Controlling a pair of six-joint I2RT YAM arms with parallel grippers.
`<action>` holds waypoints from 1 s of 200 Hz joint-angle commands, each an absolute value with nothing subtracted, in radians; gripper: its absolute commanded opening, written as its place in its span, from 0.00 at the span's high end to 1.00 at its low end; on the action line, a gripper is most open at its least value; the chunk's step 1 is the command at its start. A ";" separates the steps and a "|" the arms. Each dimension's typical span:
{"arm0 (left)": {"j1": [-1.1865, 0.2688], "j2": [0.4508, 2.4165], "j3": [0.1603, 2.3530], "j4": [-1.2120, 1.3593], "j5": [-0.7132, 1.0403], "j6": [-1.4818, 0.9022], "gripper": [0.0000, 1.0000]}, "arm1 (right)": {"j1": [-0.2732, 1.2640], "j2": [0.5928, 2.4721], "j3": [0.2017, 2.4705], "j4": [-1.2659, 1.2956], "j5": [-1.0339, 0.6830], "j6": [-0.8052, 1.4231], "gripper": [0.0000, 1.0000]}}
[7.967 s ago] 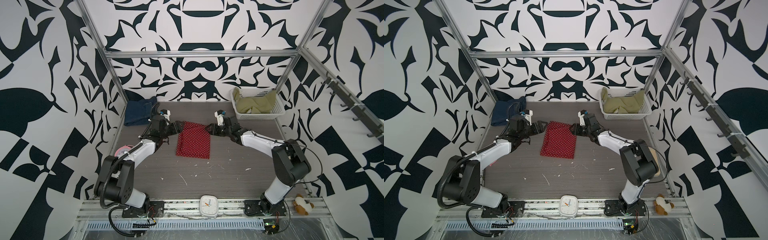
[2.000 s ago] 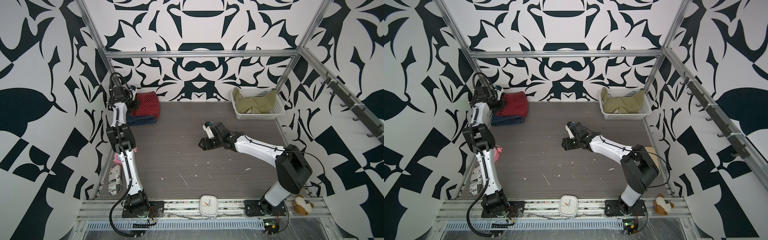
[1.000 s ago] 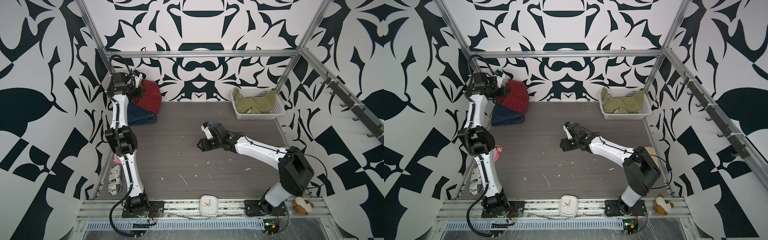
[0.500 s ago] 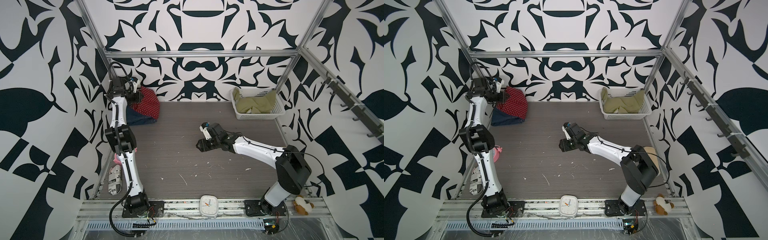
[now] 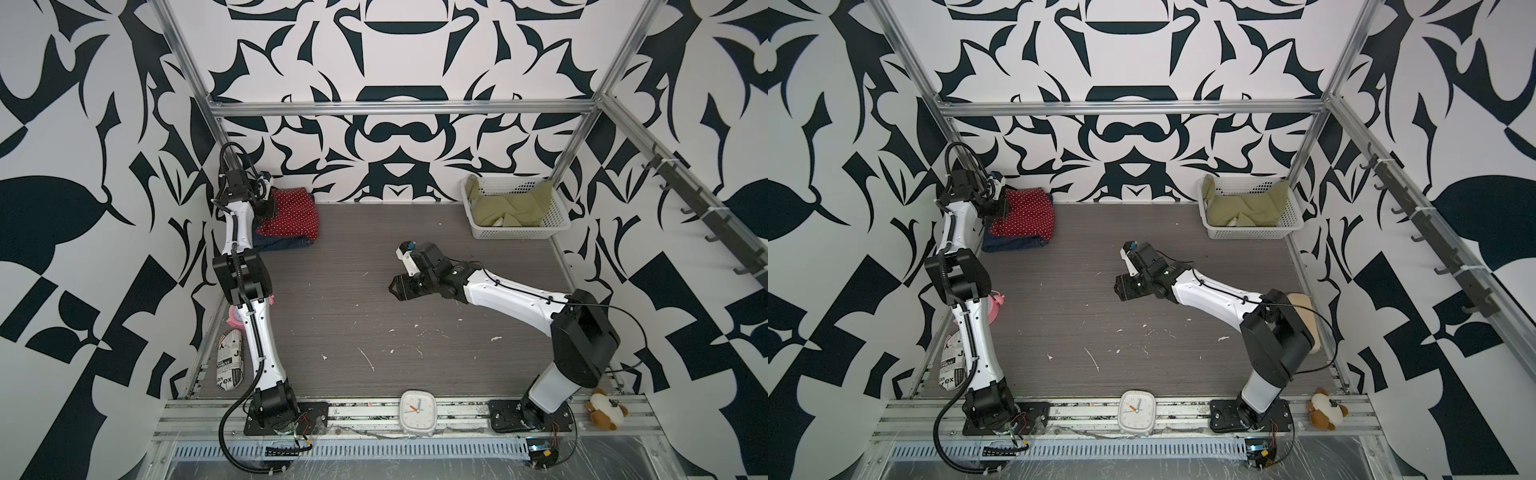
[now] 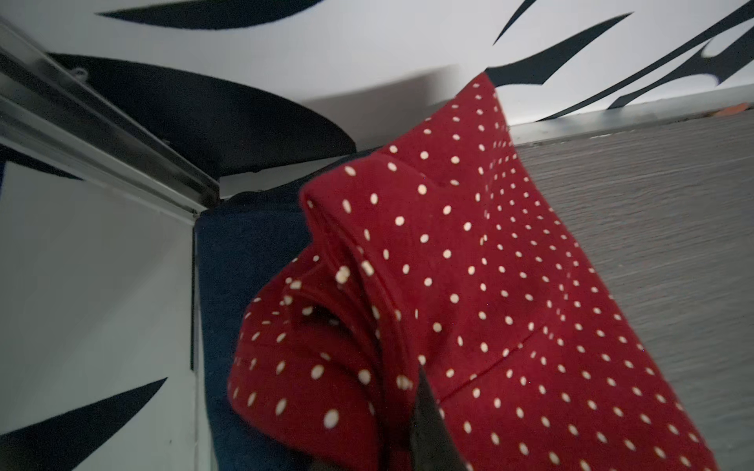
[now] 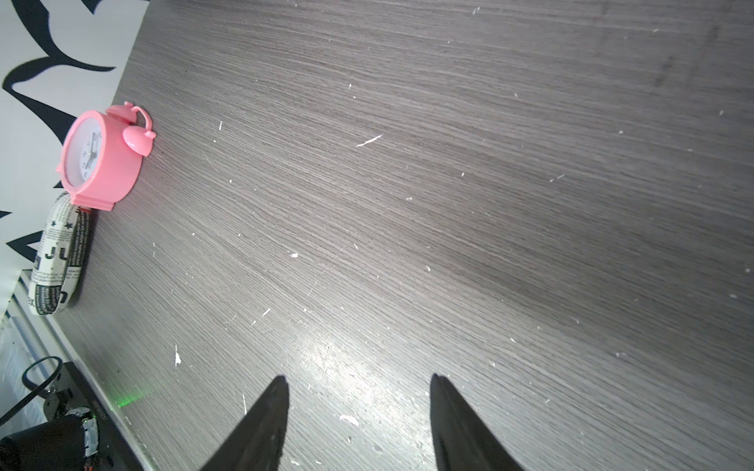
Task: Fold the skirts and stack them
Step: 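Lower the red dotted skirt onto the denim skirt with the left gripper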
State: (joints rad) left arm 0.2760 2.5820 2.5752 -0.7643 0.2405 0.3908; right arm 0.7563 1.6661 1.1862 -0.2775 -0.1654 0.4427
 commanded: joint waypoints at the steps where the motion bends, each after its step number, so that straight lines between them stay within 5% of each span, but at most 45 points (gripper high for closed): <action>1: 0.279 2.614 2.647 -0.799 0.131 0.438 1.00 | 0.764 1.685 1.247 -0.304 -0.152 0.438 0.41; 47: 0.281 2.593 2.598 -0.744 0.076 0.480 0.98 | 0.770 1.704 1.270 -0.304 -0.156 0.438 0.41; 56: 0.280 2.597 2.591 -0.737 0.073 0.479 0.80 | 0.772 1.706 1.269 -0.303 -0.157 0.439 0.41; 66: 0.276 2.596 2.576 -0.727 0.049 0.480 0.42 | 0.775 1.704 1.267 -0.302 -0.160 0.441 0.42; 81: 0.260 2.583 2.561 -0.703 -0.061 0.495 0.29 | 0.777 1.696 1.260 -0.302 -0.162 0.441 0.41; 91: 0.252 2.562 2.556 -0.680 -0.131 0.489 0.08 | 0.778 1.689 1.253 -0.300 -0.160 0.440 0.41; 139: 0.213 2.331 2.533 -0.642 -0.139 0.373 0.08 | 0.777 1.665 1.226 -0.261 -0.163 0.439 0.41; 162: 0.148 2.271 2.534 -0.630 -0.234 0.399 0.26 | 0.778 1.643 1.204 -0.232 -0.165 0.442 0.41; 200: 0.138 2.242 2.526 -0.660 -0.165 0.337 0.32 | 0.776 1.582 1.139 -0.183 -0.164 0.448 0.41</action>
State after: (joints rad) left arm 0.1310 2.2448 2.5526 -0.6262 -0.2100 0.3843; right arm 0.7731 1.6569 1.1721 -0.2523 -0.1635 0.4427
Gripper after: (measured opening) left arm 0.690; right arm 0.586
